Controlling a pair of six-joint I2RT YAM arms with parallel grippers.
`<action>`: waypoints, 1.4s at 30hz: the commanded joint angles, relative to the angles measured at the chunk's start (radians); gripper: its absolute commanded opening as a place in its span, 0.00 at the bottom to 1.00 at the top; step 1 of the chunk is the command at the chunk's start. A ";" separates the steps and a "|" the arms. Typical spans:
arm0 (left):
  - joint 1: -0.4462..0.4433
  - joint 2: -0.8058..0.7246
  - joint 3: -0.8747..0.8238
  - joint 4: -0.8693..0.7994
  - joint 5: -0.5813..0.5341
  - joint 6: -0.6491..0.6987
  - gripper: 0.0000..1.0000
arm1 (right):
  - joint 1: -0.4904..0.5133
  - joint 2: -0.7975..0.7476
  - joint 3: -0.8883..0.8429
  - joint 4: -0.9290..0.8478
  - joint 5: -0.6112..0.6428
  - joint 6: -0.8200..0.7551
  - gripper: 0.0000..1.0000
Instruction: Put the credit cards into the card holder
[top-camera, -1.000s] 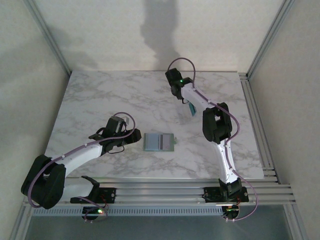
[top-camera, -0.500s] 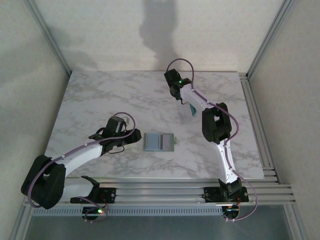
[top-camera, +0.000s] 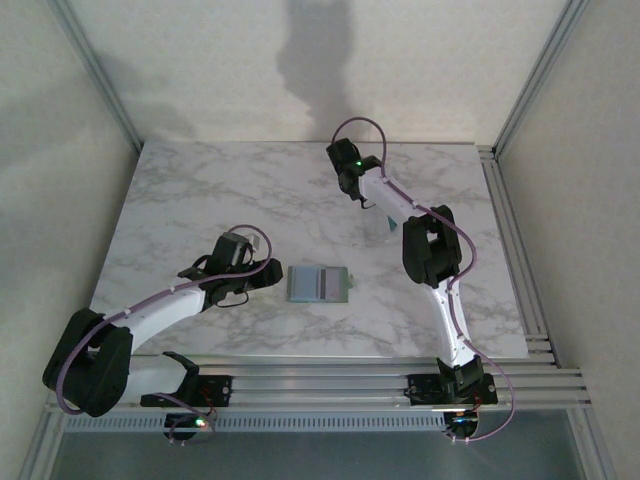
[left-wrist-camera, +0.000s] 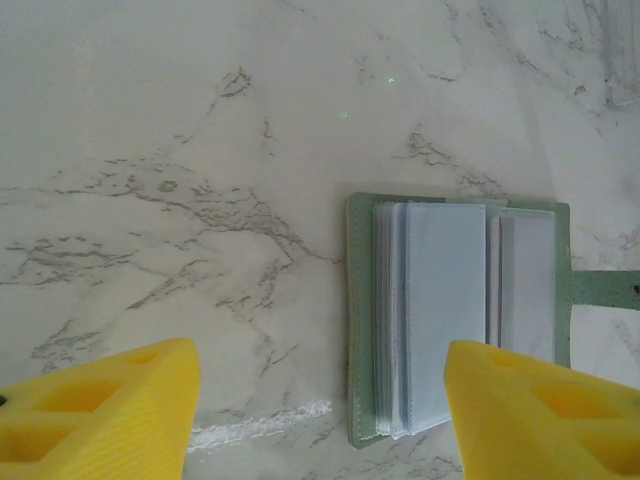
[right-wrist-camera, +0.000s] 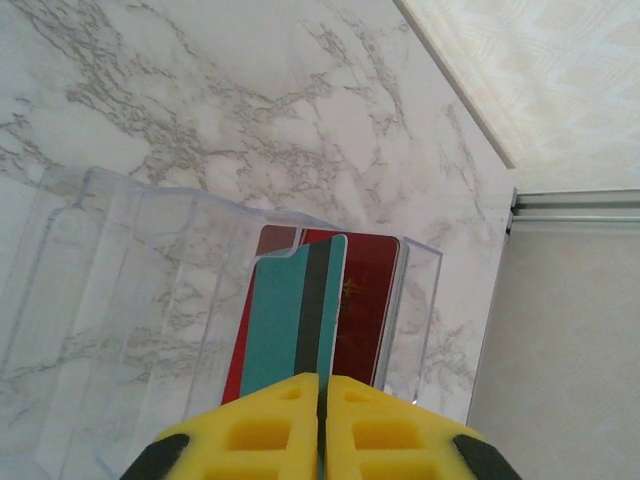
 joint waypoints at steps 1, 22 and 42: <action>0.007 0.006 0.015 -0.013 0.000 0.030 0.65 | 0.006 0.010 0.054 -0.071 -0.038 0.046 0.07; 0.007 0.073 0.045 0.016 0.050 0.028 0.64 | -0.071 0.068 0.219 -0.324 -0.236 0.256 0.00; 0.007 0.119 0.069 0.017 0.066 0.036 0.64 | -0.089 0.156 0.328 -0.441 -0.244 0.288 0.07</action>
